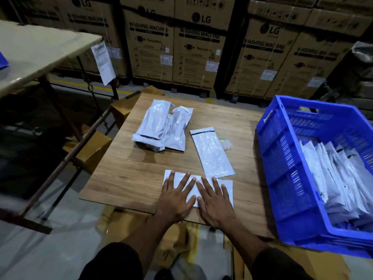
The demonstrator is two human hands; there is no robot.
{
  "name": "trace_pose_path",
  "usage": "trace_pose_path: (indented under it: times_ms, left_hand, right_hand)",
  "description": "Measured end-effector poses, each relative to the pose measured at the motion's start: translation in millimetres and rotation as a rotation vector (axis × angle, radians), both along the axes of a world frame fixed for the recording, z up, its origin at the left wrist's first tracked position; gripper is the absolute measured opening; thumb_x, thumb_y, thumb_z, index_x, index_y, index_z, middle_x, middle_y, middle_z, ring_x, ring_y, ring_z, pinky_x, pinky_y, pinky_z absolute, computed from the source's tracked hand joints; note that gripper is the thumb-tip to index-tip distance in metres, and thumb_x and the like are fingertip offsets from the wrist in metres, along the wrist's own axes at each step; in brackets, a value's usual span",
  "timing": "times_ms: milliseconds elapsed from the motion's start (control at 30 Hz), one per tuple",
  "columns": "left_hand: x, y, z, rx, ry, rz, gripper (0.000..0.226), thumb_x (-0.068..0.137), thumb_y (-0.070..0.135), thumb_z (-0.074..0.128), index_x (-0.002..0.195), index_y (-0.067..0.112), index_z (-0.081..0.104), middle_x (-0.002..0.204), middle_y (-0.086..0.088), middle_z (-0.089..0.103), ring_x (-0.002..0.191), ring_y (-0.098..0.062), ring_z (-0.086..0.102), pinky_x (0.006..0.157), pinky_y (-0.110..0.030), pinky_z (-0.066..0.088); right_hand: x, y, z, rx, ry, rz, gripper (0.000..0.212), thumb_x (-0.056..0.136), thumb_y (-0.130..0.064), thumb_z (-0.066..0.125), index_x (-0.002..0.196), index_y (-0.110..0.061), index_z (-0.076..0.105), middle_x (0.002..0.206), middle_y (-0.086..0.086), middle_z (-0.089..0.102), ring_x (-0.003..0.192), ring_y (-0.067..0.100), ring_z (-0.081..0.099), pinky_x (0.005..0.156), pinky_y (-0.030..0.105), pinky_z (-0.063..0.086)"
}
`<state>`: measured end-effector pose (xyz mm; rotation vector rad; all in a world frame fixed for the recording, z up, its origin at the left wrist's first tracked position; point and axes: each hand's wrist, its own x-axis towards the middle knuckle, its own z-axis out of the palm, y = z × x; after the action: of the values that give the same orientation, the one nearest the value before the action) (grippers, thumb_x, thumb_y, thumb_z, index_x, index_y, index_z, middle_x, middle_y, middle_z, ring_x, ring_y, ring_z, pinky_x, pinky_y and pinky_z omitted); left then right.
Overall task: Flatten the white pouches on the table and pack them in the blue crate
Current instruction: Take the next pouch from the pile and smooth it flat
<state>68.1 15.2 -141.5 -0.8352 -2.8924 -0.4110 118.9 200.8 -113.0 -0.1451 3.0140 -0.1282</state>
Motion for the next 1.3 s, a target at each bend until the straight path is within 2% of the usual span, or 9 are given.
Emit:
trace_pose_path:
  times_ms: [267, 400, 500, 600, 933, 1033, 1133, 1200, 1300]
  left_hand:
    - [3.8, -0.4, 1.5, -0.041, -0.006, 0.109, 0.068, 0.092, 0.070, 0.041, 0.154, 0.040, 0.040, 0.166, 0.008, 0.027, 0.152, -0.046, 0.017, 0.114, -0.066, 0.022]
    - [3.7, -2.9, 0.6, -0.052, 0.008, 0.114, 0.067, 0.096, 0.066, 0.037, 0.155, 0.035, 0.039, 0.166, 0.007, 0.026, 0.152, -0.046, 0.015, 0.116, -0.066, 0.020]
    - [4.2, -1.9, 1.6, -0.057, 0.019, 0.125, 0.059, 0.100, 0.055, 0.034, 0.156, 0.034, 0.038, 0.166, 0.006, 0.026, 0.154, -0.041, 0.015, 0.115, -0.066, 0.022]
    - [3.8, -1.4, -0.1, -0.043, 0.023, 0.111, 0.058, 0.099, 0.051, 0.037, 0.155, 0.032, 0.041, 0.166, 0.004, 0.028, 0.153, -0.042, 0.016, 0.114, -0.066, 0.025]
    - [2.1, -9.6, 1.2, -0.069, -0.019, 0.080, 0.070, 0.093, 0.070, 0.039, 0.156, 0.039, 0.036, 0.167, 0.007, 0.023, 0.151, -0.049, 0.015, 0.116, -0.064, 0.013]
    - [0.8, -12.5, 1.7, -0.074, -0.022, 0.083, 0.070, 0.093, 0.070, 0.038, 0.157, 0.040, 0.033, 0.168, 0.008, 0.021, 0.151, -0.048, 0.015, 0.116, -0.063, 0.010]
    - [-1.5, -10.8, 3.0, -0.086, -0.042, 0.073, 0.070, 0.094, 0.070, 0.035, 0.158, 0.041, 0.029, 0.169, 0.009, 0.017, 0.151, -0.049, 0.013, 0.116, -0.065, 0.009]
    - [-2.3, -10.4, 2.5, -0.104, -0.056, 0.068, 0.070, 0.096, 0.073, 0.026, 0.158, 0.040, 0.028, 0.169, 0.009, 0.015, 0.152, -0.049, 0.011, 0.116, -0.066, 0.008]
    - [-2.2, -13.8, 1.4, -0.110, -0.056, 0.075, 0.082, 0.095, 0.078, 0.013, 0.161, 0.031, 0.024, 0.170, 0.007, 0.011, 0.154, -0.044, 0.004, 0.117, -0.067, 0.004]
  right_hand:
    - [20.2, 40.2, -1.5, 0.025, -0.005, -0.071, 0.076, 0.096, -0.071, 0.004, 0.160, -0.028, 0.007, 0.167, -0.004, -0.010, 0.153, 0.023, -0.012, 0.120, 0.046, 0.005]
    - [17.0, 41.6, 7.6, 0.002, -0.080, -0.099, 0.079, 0.095, -0.070, 0.001, 0.159, -0.024, -0.008, 0.161, -0.005, -0.028, 0.148, 0.019, -0.027, 0.122, 0.050, -0.005]
    - [15.5, 30.0, 13.8, 0.054, -0.033, -0.044, 0.075, 0.100, -0.063, 0.015, 0.159, -0.019, -0.001, 0.166, 0.000, -0.015, 0.153, 0.026, -0.013, 0.119, 0.057, -0.001]
    - [15.5, 15.8, 5.0, 0.072, 0.030, 0.127, 0.065, 0.104, -0.057, 0.023, 0.160, -0.026, 0.013, 0.168, -0.004, 0.001, 0.154, 0.027, 0.000, 0.115, 0.060, 0.011]
    - [14.6, 37.0, 4.3, 0.094, -0.057, 0.119, 0.078, 0.096, -0.073, 0.010, 0.159, -0.030, -0.008, 0.164, -0.006, -0.024, 0.151, 0.018, -0.022, 0.118, 0.057, -0.004]
    - [18.2, 44.6, 5.4, 0.135, 0.054, 0.182, 0.076, 0.100, -0.066, 0.021, 0.156, -0.017, 0.025, 0.167, 0.007, 0.008, 0.154, 0.028, 0.007, 0.114, 0.064, 0.016]
    - [24.1, 42.7, 1.7, 0.158, 0.234, 0.304, 0.040, 0.099, -0.048, 0.045, 0.121, -0.019, 0.060, 0.153, 0.012, 0.043, 0.147, 0.032, 0.031, 0.107, 0.066, 0.031]
    - [23.5, 36.7, 0.2, 0.159, 0.332, 0.357, 0.018, 0.098, -0.034, 0.053, 0.101, -0.019, 0.063, 0.143, 0.012, 0.052, 0.143, 0.035, 0.037, 0.105, 0.066, 0.034]
    - [16.8, 29.9, -2.8, 0.170, 0.376, 0.324, 0.010, 0.095, -0.027, 0.058, 0.093, -0.019, 0.063, 0.132, 0.008, 0.057, 0.139, 0.032, 0.042, 0.106, 0.064, 0.035]
